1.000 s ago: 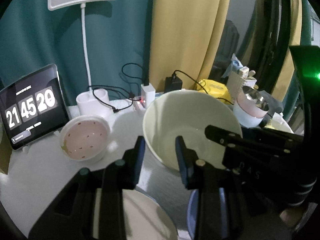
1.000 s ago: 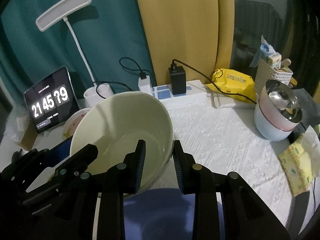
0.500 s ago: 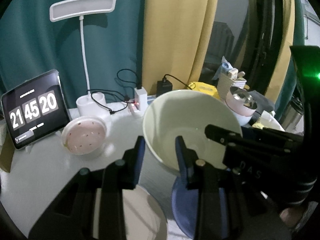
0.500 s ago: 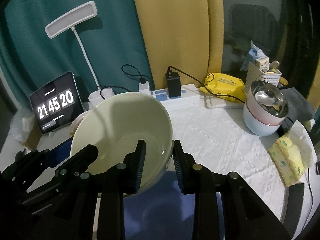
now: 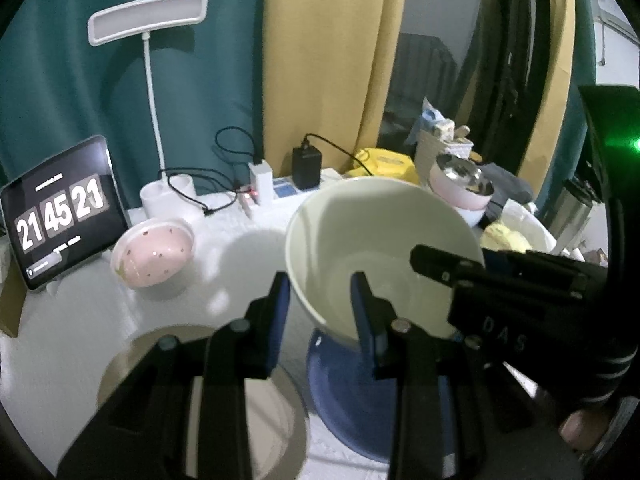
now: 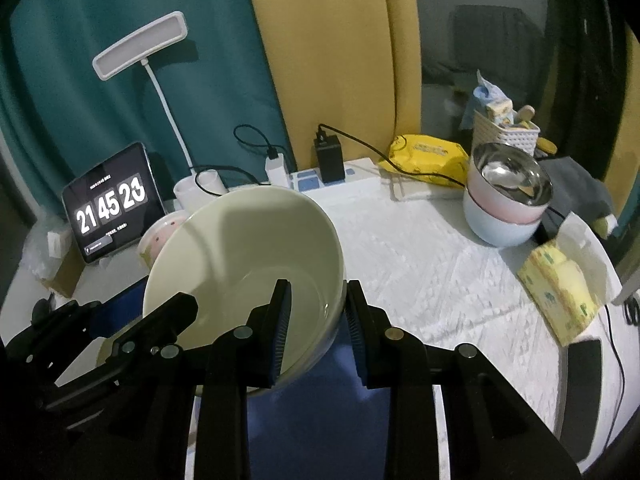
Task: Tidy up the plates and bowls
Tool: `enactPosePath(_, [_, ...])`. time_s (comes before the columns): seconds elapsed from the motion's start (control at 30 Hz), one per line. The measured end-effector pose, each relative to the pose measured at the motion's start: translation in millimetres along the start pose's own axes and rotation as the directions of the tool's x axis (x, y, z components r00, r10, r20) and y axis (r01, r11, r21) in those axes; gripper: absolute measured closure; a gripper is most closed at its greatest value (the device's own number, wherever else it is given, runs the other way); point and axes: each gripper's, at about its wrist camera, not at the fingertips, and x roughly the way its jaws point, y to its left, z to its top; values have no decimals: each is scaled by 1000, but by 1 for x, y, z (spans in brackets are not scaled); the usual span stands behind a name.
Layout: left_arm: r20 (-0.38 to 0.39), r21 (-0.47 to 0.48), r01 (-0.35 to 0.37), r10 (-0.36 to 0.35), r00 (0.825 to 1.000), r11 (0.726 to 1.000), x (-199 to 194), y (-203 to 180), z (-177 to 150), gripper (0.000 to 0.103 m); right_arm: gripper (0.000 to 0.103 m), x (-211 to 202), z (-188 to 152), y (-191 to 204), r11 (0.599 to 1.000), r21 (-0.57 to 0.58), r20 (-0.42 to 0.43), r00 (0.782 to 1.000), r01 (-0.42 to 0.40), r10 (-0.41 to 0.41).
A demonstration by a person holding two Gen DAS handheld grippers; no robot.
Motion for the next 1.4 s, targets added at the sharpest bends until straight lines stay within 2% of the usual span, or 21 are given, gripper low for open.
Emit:
enactPosePath(0.73, [-83, 52, 5, -1, 997, 999, 16, -34, -35, 71, 73, 6, -44, -30, 998, 58, -71, 997, 11, -7])
enactPosePath(1.3, [-136, 77, -12, 22, 990, 997, 33, -41, -47, 71, 73, 16, -56, -37, 998, 60, -106, 994, 30, -23])
enactPosePath(1.37, [-125, 85, 22, -11, 992, 996, 31, -43, -48, 73, 73, 17, -57, -37, 998, 60, -104, 994, 23, -17])
enactPosePath(1.4, [-119, 94, 21, -10, 993, 995, 30, -45, -47, 73, 77, 14, -56, -36, 998, 56, -87, 996, 5, -1])
